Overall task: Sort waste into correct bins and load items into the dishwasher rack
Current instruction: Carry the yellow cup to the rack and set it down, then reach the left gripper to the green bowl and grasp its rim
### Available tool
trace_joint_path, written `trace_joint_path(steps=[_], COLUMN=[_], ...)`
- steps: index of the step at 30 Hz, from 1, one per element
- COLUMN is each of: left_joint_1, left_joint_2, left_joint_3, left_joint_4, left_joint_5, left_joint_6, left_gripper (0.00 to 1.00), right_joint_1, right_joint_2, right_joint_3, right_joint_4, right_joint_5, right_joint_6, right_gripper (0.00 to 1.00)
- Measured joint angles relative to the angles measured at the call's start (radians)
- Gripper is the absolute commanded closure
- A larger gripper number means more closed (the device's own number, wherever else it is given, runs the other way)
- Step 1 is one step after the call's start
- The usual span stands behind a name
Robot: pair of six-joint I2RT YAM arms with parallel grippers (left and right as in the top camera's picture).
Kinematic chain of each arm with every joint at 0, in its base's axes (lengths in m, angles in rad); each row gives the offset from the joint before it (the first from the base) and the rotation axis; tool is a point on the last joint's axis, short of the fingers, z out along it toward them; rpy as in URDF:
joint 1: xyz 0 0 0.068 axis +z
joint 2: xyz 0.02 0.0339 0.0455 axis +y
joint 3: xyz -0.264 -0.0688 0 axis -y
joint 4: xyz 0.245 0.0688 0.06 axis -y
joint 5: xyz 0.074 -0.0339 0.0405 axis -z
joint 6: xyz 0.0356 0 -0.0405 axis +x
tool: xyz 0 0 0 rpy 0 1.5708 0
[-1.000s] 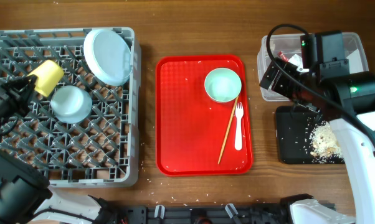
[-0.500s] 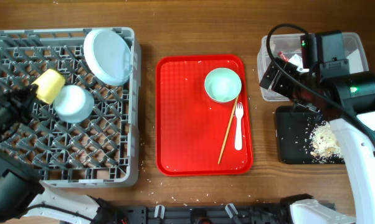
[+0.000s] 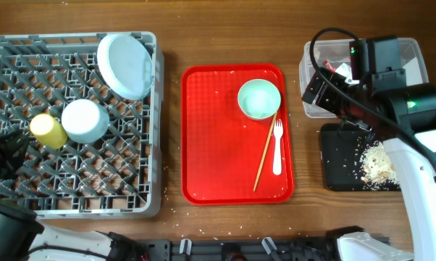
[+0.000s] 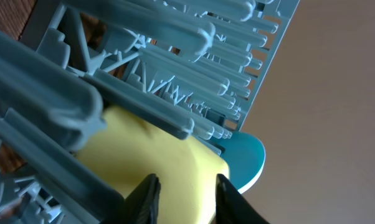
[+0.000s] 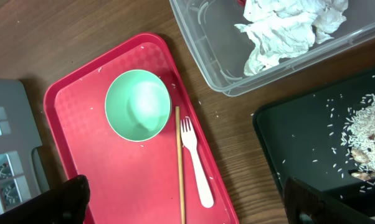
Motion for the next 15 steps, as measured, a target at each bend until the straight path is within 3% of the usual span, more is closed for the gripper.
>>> trace_joint_path(steps=[4,7,10,12,13,14,15], left_joint_1=[-0.006,-0.063,-0.214,-0.365,-0.426,-0.577,-0.703], left_joint_2=[-0.155,-0.253,-0.324,-0.386,-0.41,-0.456,-0.483], left_joint_3=[-0.003,-0.003,-0.003,-0.004,-0.005,-0.005,-0.005], left_joint_4=[-0.008,0.007,0.051,0.079,0.093,0.12,0.144], left_joint_5=[-0.007,-0.007,-0.018,-0.028,-0.039,-0.071,-0.103], left_joint_6=[-0.006,-0.007,-0.008,-0.007,-0.008,-0.005,-0.004], left_gripper=[0.93,0.93,0.91,0.82,0.73,0.57,0.47], right_joint_1=[0.0,0.0,0.0,0.0,0.0,0.0,0.0], right_joint_2=[0.0,0.0,0.0,0.0,0.0,0.0,0.0], right_joint_3=[0.0,0.0,0.0,0.0,0.0,0.0,0.0], right_joint_4=[0.0,0.0,0.0,0.002,0.0,-0.001,0.0], right_joint_5=[0.0,0.0,0.0,0.0,0.0,0.0,0.0], right_joint_6=[0.0,0.0,0.0,0.0,0.0,0.0,0.0], right_gripper=[0.0,0.0,0.0,0.0,0.0,0.0,0.0])
